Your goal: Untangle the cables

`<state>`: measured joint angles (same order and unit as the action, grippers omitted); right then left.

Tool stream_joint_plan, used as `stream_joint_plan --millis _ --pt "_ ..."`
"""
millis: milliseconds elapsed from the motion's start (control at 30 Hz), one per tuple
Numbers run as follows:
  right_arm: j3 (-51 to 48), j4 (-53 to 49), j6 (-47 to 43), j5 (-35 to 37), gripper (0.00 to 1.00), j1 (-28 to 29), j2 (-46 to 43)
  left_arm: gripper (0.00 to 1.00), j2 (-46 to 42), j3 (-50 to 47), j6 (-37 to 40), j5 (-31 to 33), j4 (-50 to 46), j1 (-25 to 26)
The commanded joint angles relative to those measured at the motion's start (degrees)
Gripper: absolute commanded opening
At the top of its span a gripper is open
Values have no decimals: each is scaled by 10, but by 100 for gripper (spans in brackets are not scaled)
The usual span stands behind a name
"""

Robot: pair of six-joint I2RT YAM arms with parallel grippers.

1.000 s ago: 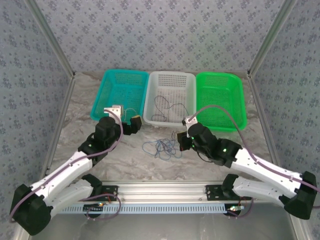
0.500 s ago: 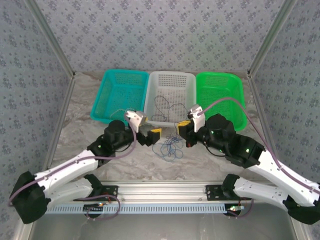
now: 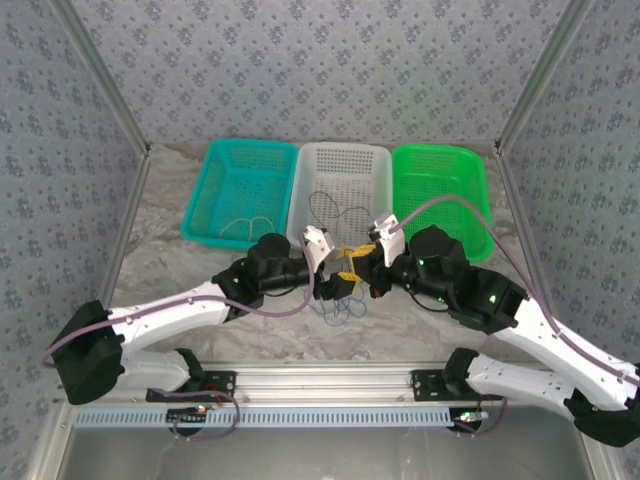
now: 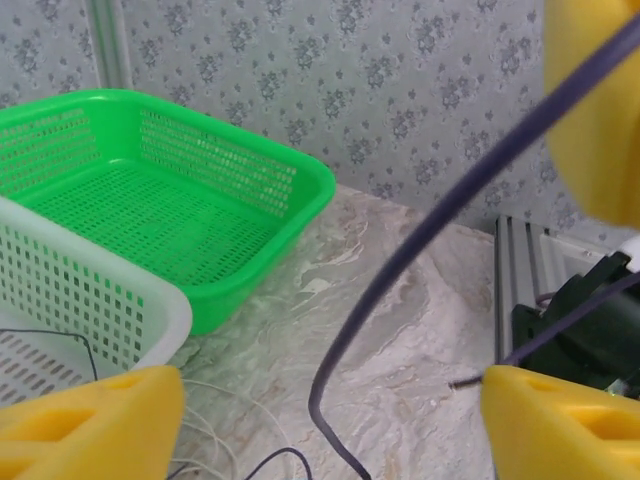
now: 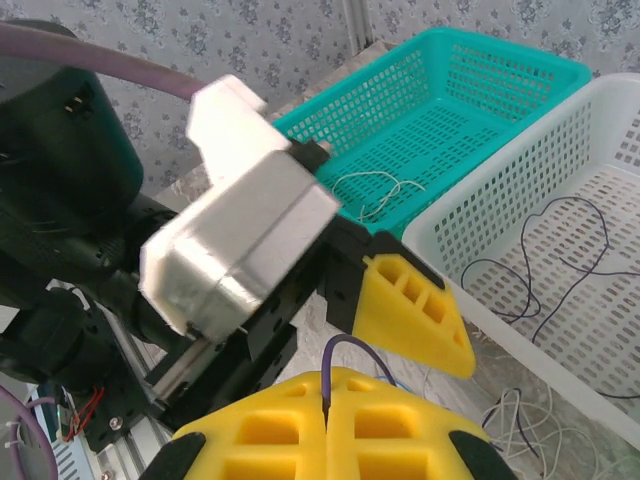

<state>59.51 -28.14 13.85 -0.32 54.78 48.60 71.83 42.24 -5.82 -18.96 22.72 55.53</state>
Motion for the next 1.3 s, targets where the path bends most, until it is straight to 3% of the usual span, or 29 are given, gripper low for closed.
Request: stream_joint_plan --millis 0,67,367,433,533,567,633,667,800,1033,1167,1267 --pt "17 3 -7 -8 0 1 -20 54 8 17 10 -19 21 3" --pt "16 -4 -7 -15 1 0 -24 39 11 19 12 -17 22 3" --pt "22 -50 -13 -10 6 -15 -31 3 9 22 16 -13 12 3" --pt "22 -55 -12 -8 10 -18 -33 0 9 20 13 -6 13 3" --pt "22 -72 -9 8 36 -23 -35 0 8 24 1 31 6 3" --pt "23 -86 -9 25 54 -25 -34 0 8 27 -6 43 2 3" --pt "21 -104 -6 64 76 -25 -36 0 8 38 -21 64 -7 3" --pt "18 -114 -3 96 81 -25 -39 0 9 45 -33 77 -16 3" --pt "-10 -119 6 155 83 -23 -69 0 13 76 -87 133 -50 0" --pt "-110 -84 18 214 76 -12 -145 0 4 96 -162 139 -49 -14" --pt "-187 4 30 191 78 -9 -139 0 -2 102 -196 130 -44 -20" --pt "-238 112 44 181 84 2 -130 0 -9 107 -209 131 -48 -21"
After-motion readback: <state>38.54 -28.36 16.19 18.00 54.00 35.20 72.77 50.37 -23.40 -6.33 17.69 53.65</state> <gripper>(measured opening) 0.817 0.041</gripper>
